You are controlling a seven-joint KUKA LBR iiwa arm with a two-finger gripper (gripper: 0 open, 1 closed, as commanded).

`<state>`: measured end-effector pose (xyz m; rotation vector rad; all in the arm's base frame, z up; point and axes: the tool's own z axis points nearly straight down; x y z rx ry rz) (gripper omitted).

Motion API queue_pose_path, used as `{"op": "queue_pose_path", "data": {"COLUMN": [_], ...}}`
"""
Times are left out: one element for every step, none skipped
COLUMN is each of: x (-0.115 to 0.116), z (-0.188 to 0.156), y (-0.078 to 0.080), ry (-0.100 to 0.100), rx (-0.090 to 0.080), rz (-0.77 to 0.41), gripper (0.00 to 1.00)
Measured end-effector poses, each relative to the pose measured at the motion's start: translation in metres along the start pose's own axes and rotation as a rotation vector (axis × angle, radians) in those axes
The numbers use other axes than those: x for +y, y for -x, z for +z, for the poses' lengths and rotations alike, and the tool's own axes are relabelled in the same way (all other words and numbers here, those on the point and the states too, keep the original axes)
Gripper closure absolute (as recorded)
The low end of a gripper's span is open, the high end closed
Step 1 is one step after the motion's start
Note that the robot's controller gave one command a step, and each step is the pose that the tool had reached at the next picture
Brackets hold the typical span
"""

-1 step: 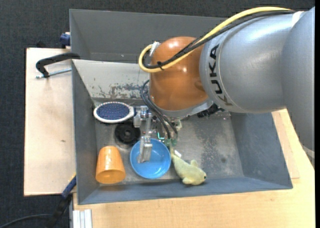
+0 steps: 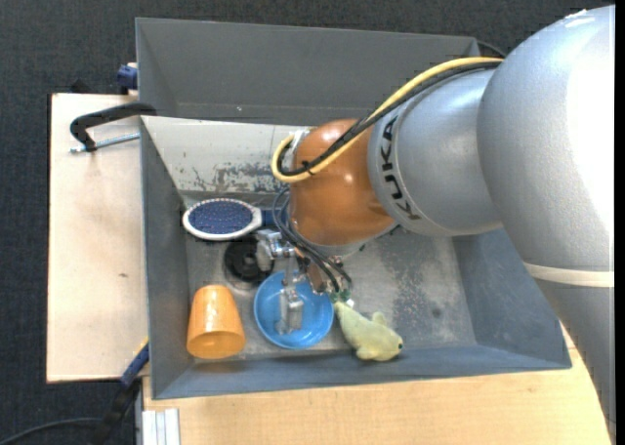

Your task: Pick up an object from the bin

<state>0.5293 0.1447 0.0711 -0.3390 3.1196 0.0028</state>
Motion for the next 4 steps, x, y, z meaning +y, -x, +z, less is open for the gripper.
{"op": "queue_pose_path", "data": {"x": [0.0,0.033,-0.002,0.007], "z": [-0.009,-0.111,-0.009,-0.227], "y": [0.006,-0.002,0.011,-0.007], "ry": [0.001,0.002,0.005,-0.002], "rx": [-0.02,-0.01,-0.015,-0.012], "rz": [0.0,-0.01,-0.497,-0.498], "gripper": [1.0,1.0,1.0,1.0]}}
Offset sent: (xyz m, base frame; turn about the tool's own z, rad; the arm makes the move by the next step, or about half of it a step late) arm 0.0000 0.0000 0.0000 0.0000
